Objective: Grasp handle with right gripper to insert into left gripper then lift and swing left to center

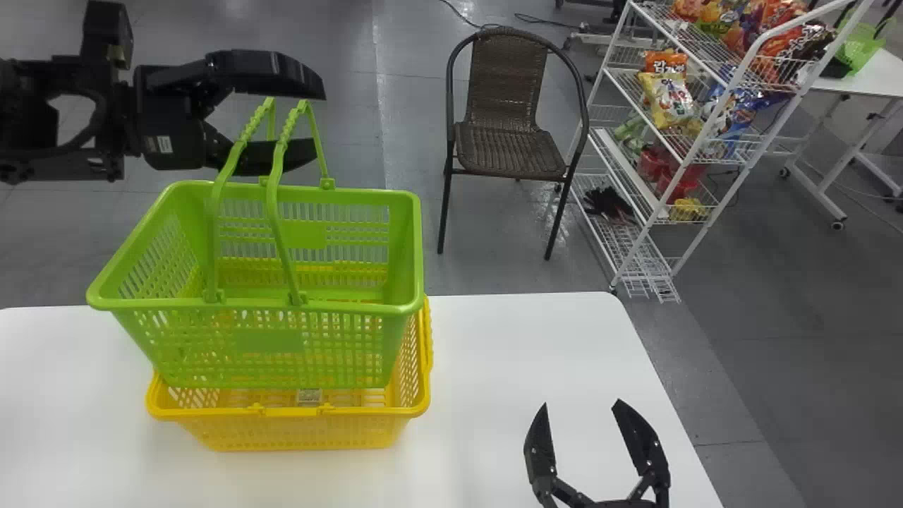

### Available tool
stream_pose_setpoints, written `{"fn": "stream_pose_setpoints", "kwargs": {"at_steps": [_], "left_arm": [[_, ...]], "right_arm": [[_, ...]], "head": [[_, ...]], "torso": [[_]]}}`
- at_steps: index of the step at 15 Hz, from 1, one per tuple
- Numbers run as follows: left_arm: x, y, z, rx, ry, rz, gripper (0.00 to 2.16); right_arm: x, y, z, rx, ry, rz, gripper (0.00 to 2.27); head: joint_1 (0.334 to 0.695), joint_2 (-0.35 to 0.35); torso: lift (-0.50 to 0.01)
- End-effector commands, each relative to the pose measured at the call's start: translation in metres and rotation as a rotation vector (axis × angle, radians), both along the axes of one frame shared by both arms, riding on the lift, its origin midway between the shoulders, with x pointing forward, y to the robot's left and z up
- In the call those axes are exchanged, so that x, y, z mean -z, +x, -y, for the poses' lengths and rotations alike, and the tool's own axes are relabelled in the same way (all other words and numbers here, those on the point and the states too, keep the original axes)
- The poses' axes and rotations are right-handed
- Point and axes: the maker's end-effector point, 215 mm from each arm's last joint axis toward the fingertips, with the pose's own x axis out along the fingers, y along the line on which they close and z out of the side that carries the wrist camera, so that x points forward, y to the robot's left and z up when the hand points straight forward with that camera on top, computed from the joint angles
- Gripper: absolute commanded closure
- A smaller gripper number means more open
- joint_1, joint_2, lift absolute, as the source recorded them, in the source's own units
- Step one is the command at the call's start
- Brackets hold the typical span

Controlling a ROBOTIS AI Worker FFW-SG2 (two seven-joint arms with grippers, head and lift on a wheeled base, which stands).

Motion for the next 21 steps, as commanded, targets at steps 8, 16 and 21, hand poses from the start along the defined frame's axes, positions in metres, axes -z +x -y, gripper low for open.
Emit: {"fn": "stream_pose_setpoints", "kwargs": {"at_steps": [8,16,21], "left_arm": [[-0.053,0.021,-0.025,-0.025,-0.02,0.009,0.11],[-0.05,0.023,-0.038,-0.038,-0.021,-0.022,0.63],[-0.048,0.02,-0.035,-0.024,-0.02,-0.025,1.55]], "right_arm": [[-0.001,0.0,-0.001,-0.003,0.001,0.003,0.17],[0.001,0.001,-0.001,-0.006,0.001,0.0,0.17],[0.004,0.002,0.0,-0.006,0.003,-0.005,0.17]], "head": [[0.695,-0.162],[0.695,-0.136],[0.695,-0.138]], "torso": [[0.0],[0.0],[0.0]]}}
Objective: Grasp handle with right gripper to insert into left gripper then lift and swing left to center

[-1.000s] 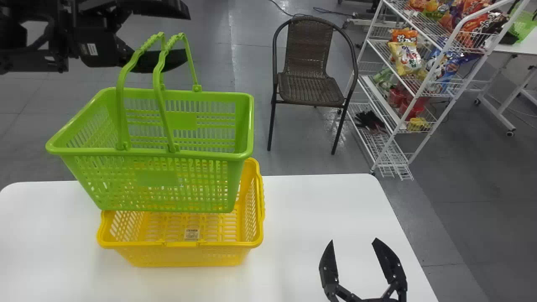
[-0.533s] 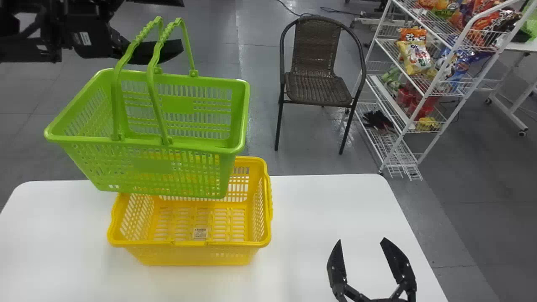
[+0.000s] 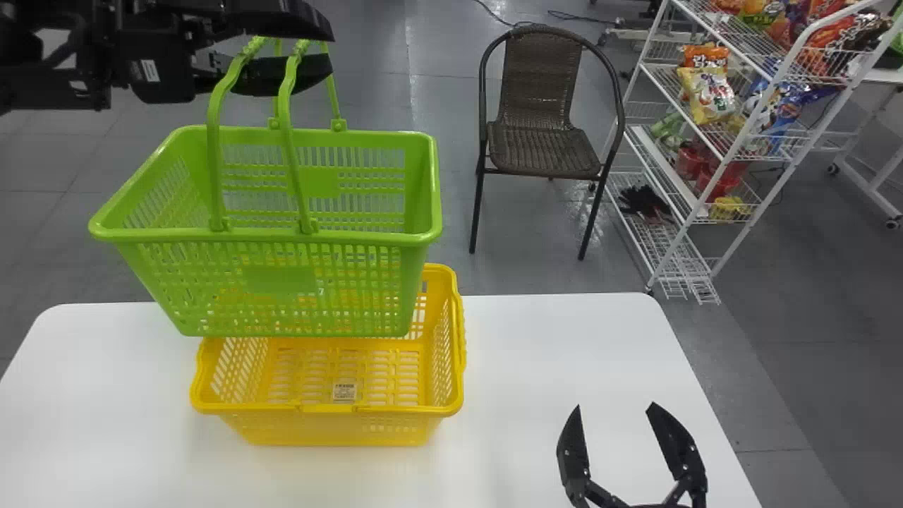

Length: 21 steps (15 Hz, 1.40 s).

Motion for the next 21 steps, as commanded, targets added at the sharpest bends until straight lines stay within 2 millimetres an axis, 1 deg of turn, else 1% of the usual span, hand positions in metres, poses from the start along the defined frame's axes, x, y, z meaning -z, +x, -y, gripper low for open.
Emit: {"fn": "stream_pose_setpoints", "kwargs": {"at_steps": [1,4,6,7,9,11,13,15,16,17,18,20,21], "left_arm": [[0.0,-0.001,-0.001,0.002,0.0,-0.001,1.88],[0.002,-0.001,-0.006,-0.003,0.012,-0.001,1.88],[0.006,0.0,-0.022,-0.021,0.033,-0.002,1.88],[0.006,0.002,-0.035,-0.039,0.039,-0.002,1.88],[0.004,0.003,-0.068,-0.082,0.052,0.002,1.88],[0.003,0.002,-0.11,-0.132,0.078,0.006,1.88],[-0.006,-0.002,-0.153,-0.182,0.091,0.017,1.88],[-0.012,-0.011,-0.197,-0.234,0.112,0.022,1.88],[-0.016,-0.015,-0.22,-0.266,0.119,0.025,1.88],[-0.021,-0.02,-0.241,-0.294,0.12,0.032,1.88],[-0.023,-0.025,-0.257,-0.314,0.124,0.034,1.88],[-0.017,-0.041,-0.294,-0.36,0.14,0.022,1.88],[-0.015,-0.049,-0.306,-0.371,0.153,0.024,1.88]], "right_arm": [[0.001,0.0,0.001,0.001,0.002,-0.002,0.18],[0.003,0.0,0.001,0.002,0.001,-0.006,0.18],[0.003,0.0,0.001,0.004,0.004,-0.008,0.18],[0.003,0.0,0.001,0.004,0.004,-0.008,0.18],[0.005,-0.001,0.002,0.005,0.003,-0.011,0.18],[0.005,-0.001,0.002,0.002,0.003,-0.011,0.18],[0.005,-0.001,0.003,0.004,0.002,-0.011,0.18],[0.004,0.0,0.003,0.004,0.006,-0.01,0.18],[0.005,0.0,0.005,0.004,0.004,-0.013,0.18],[0.006,0.001,0.005,0.005,0.003,-0.014,0.18],[0.007,0.001,0.005,0.005,0.003,-0.017,0.18],[0.007,0.002,0.005,0.003,0.003,-0.016,0.18],[0.008,0.002,0.005,0.003,0.001,-0.019,0.18]], "head": [[0.695,-0.14],[0.695,-0.14],[0.695,-0.136],[0.695,-0.132],[0.695,-0.117],[0.695,-0.078],[0.695,-0.042],[0.695,-0.003],[0.695,0.036],[0.695,0.058],[0.695,0.077],[0.695,0.118],[0.695,0.155]], "torso": [[0.0],[0.0],[0.0],[0.0],[0.0],[0.0],[0.0],[0.0],[0.0],[0.0],[0.0],[0.0],[0.0]]}}
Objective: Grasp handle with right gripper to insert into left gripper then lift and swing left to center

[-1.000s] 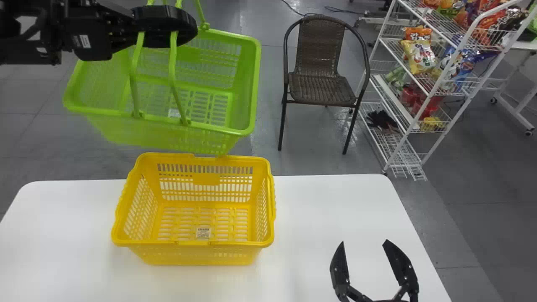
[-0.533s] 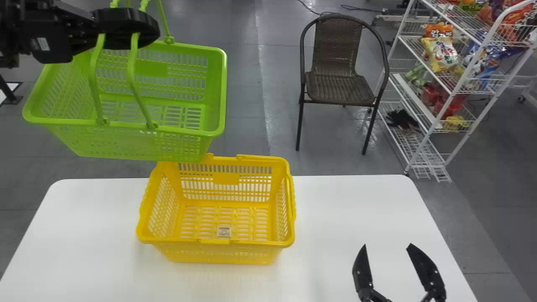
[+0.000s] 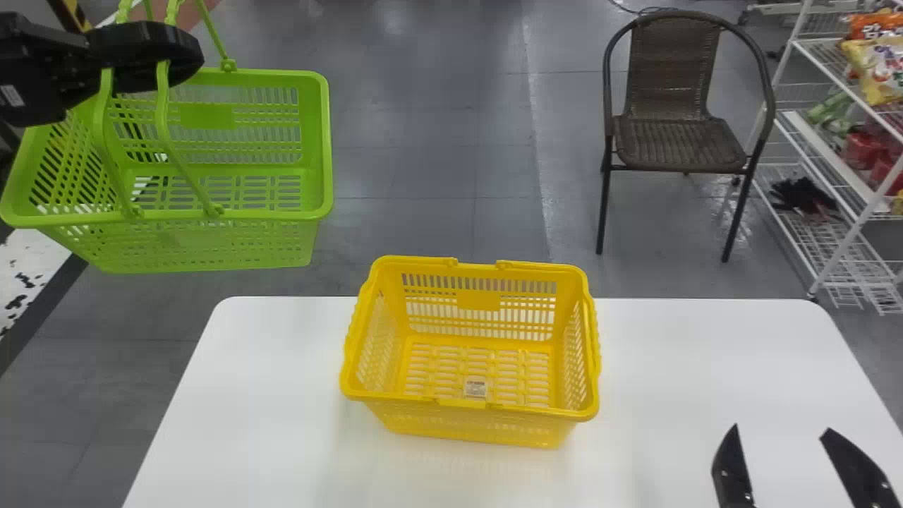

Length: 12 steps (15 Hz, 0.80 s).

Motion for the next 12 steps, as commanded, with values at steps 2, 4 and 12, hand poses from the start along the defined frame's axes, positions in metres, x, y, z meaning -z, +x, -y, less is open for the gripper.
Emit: {"fn": "stream_pose_setpoints", "kwargs": {"at_steps": [2,4,12], "left_arm": [[0.018,-0.032,-0.04,-0.032,0.032,-0.02,1.88],[0.037,-0.052,-0.052,-0.036,0.039,-0.044,1.88],[0.108,-0.147,-0.098,-0.09,0.062,-0.102,1.88]], "right_arm": [[0.001,0.002,0.0,-0.002,-0.002,-0.003,0.18],[0.0,0.003,0.003,0.003,0.002,0.002,0.18],[-0.007,0.004,0.033,0.046,-0.01,0.017,0.18]], "head": [[0.695,0.189],[0.695,0.217],[0.695,0.283]], "torso": [[0.0],[0.0],[0.0]]}}
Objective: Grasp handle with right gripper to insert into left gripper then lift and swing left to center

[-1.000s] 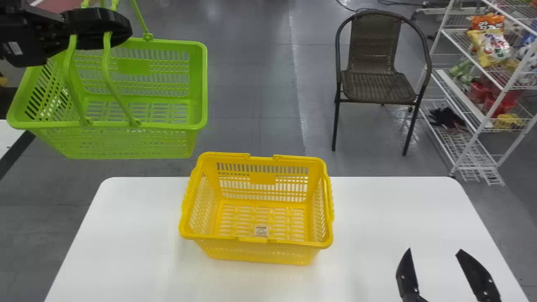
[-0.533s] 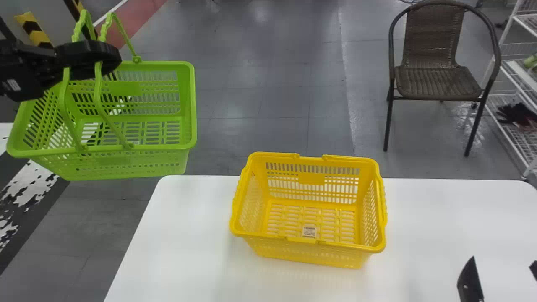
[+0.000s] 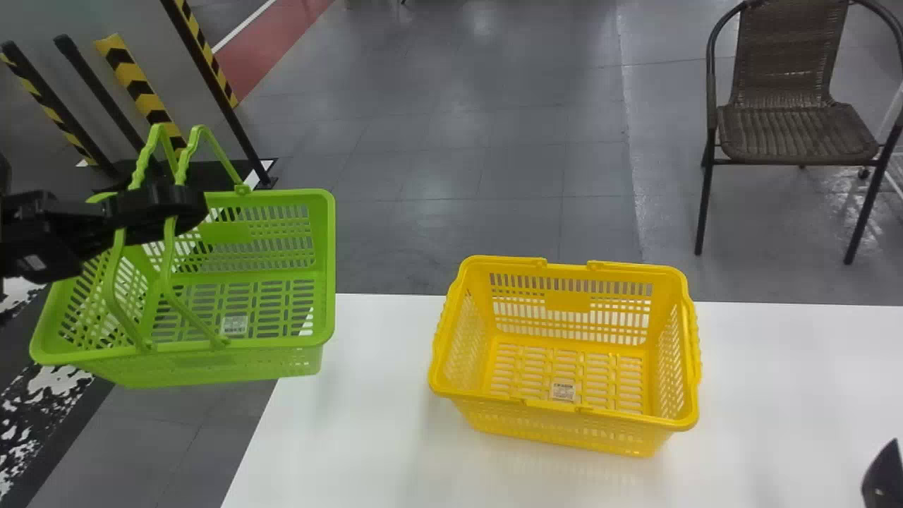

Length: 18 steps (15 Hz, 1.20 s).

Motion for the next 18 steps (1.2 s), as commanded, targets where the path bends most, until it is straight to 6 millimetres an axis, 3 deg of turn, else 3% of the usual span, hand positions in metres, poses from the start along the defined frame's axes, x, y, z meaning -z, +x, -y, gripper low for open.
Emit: {"fn": "stream_pose_setpoints", "kwargs": {"at_steps": [1,5,10,15,18], "left_arm": [[0.024,-0.033,-0.002,0.0,-0.003,-0.033,1.88],[0.057,-0.082,0.014,0.028,-0.004,-0.052,1.88],[0.095,-0.138,0.057,0.076,-0.031,-0.083,1.88],[0.098,-0.186,0.097,0.131,-0.038,-0.072,1.89],[0.098,-0.216,0.144,0.192,-0.084,-0.067,1.89]], "right_arm": [[0.0,0.001,0.008,0.011,-0.005,-0.002,0.18],[-0.004,0.004,0.019,0.022,-0.02,0.006,0.18],[-0.016,0.01,0.033,0.037,-0.026,0.03,0.18],[-0.022,0.015,0.036,0.04,-0.029,0.042,0.18],[-0.025,0.017,0.037,0.038,-0.032,0.05,0.18]], "head": [[0.695,0.289],[0.695,0.294],[0.695,0.248],[0.695,0.191],[0.695,0.156]], "torso": [[0.0],[0.0],[0.0],[0.0],[0.0]]}}
